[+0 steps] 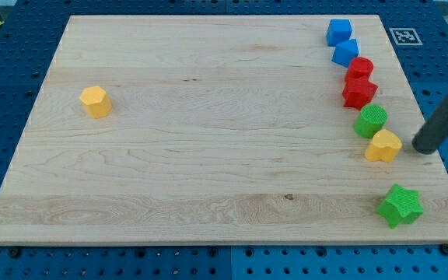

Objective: Slide the yellow heart towards the center

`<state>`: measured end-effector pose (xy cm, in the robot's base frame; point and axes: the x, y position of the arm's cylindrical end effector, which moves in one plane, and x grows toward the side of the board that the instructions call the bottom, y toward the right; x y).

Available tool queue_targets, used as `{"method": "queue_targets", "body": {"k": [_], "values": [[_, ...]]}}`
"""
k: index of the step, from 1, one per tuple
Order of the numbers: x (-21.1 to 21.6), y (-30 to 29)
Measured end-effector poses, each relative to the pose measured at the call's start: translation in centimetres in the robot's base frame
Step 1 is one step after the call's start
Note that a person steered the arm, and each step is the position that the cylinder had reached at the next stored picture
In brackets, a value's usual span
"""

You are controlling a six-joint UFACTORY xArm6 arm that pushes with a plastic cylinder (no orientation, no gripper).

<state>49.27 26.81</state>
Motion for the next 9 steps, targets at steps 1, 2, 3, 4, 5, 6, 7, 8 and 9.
{"method": "queue_targets", "body": {"k": [1,2,3,4,5,6,7,8,9], "values": [[-0.1,-1.3],[0.6,-1.3],[1.5,-2.7],[1.5,-3.9],[1.5,-4.1],[1.5,-6.1],[1.5,-8.2],[1.0,-10.1],[-0.1,-11.4]]}}
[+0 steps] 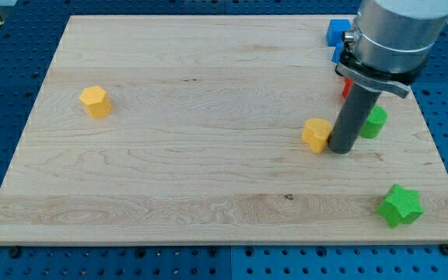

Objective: Slide the yellow heart towards the center

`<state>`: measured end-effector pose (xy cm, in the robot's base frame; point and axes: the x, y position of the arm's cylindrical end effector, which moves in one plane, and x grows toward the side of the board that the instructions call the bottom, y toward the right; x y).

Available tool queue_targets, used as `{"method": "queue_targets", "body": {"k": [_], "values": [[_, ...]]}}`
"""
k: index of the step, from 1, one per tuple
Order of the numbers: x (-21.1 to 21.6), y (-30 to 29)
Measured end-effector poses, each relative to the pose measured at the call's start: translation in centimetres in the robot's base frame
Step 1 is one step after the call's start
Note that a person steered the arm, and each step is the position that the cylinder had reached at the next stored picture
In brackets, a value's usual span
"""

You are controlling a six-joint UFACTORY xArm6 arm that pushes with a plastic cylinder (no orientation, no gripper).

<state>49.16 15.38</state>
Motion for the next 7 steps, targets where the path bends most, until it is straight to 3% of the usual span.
{"method": "queue_targets", "body": {"k": [2,5,7], "values": [[-1.2,-6.1],[-2.2,-7.9],[-5.2,-11.2]]}}
